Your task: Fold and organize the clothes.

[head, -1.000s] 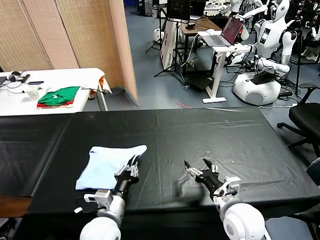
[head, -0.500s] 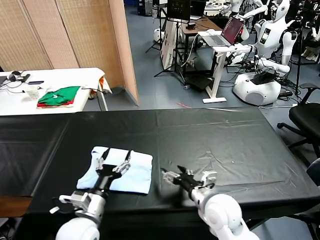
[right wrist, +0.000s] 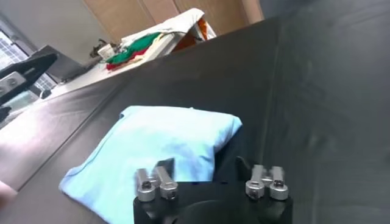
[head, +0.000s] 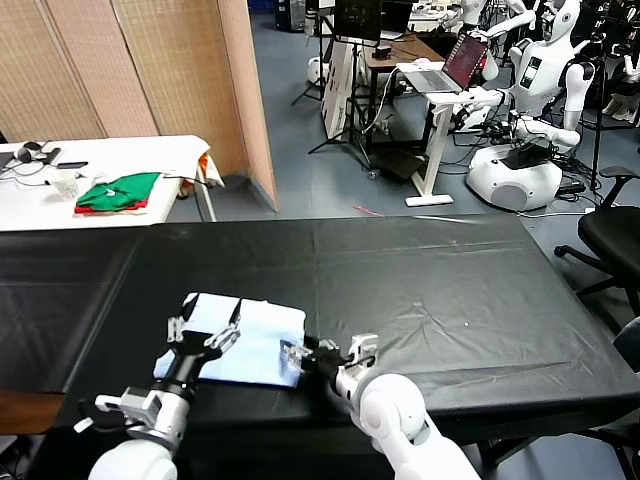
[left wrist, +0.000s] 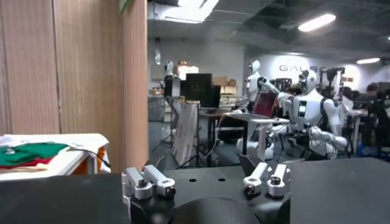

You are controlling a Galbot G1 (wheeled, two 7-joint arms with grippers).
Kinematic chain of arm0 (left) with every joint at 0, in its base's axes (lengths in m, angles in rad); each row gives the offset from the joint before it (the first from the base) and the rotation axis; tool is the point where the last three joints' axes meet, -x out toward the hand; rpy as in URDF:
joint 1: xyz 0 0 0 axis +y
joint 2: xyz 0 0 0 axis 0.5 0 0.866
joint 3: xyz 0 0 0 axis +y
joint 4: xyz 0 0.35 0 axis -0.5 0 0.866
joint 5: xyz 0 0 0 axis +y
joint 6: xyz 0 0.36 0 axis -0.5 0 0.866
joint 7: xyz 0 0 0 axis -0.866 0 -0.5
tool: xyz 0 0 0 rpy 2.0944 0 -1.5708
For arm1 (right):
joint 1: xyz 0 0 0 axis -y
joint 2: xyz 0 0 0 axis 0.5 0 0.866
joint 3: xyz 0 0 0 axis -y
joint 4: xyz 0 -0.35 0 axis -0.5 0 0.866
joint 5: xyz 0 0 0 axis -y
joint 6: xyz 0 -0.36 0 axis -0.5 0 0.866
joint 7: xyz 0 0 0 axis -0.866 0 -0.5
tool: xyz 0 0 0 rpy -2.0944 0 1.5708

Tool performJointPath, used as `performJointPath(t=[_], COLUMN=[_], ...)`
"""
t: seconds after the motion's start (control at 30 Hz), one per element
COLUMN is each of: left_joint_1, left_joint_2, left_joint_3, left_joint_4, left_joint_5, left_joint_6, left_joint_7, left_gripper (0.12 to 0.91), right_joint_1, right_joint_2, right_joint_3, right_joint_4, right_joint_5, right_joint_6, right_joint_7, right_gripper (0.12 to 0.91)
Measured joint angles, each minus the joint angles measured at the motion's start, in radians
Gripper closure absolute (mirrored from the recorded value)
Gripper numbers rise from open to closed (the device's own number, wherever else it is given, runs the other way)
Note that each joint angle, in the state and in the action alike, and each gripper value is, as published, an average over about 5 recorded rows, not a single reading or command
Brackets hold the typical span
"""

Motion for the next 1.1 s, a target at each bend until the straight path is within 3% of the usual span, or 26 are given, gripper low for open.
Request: performJointPath(t=[0.23, 0.3, 0.47, 0.57, 0.77, 0.93, 1.0, 1.1], left_joint_1=[-0.008, -0.011, -0.009, -0.001, 0.025, 0.05, 0.067, 0.096], left_joint_2=[0.014, 0.019, 0.033, 0.038, 0.05, 0.062, 0.066, 0.065], left_joint_3=[-0.016, -0.018, -0.03, -0.041, -0.053, -0.067, -0.075, -0.084], left_joint_4=[0.021, 0.028, 0.037, 0.039, 0.048, 0.02, 0.005, -0.018], left_joint_5=[-0.003, -0.006, -0.036, -0.051, -0.044, -0.066, -0.07, -0.071], left_joint_6=[-0.012, -0.011, -0.007, -0.006, -0.029, 0.023, 0.04, 0.064], left_joint_7=[-0.001, -0.002, -0.007, -0.014, -0.027, -0.049, -0.051, -0.061], left_gripper=[0.123, 0.123, 0.123, 0.123, 0.123, 0.123, 0.123, 0.123], right_joint_1=[-0.018, -0.026, -0.041, -0.056, -0.098, -0.154, -0.186, -0.246], right_joint_2=[-0.015, -0.027, -0.07, -0.098, -0.14, -0.172, -0.182, -0.193], right_joint_3=[0.037, 0.06, 0.117, 0.147, 0.19, 0.235, 0.26, 0.299], right_joint_4=[0.02, 0.037, 0.085, 0.116, 0.181, 0.251, 0.286, 0.341], right_joint_5=[-0.02, -0.023, -0.02, -0.015, -0.014, -0.023, -0.045, -0.097], right_joint_6=[-0.011, -0.024, -0.062, -0.066, -0.066, -0.066, -0.066, -0.062], right_joint_7=[0.0, 0.002, 0.011, 0.017, 0.029, 0.031, 0.022, 0.0], right_gripper=[0.84, 0.876, 0.875, 0.821, 0.437, 0.187, 0.137, 0.121])
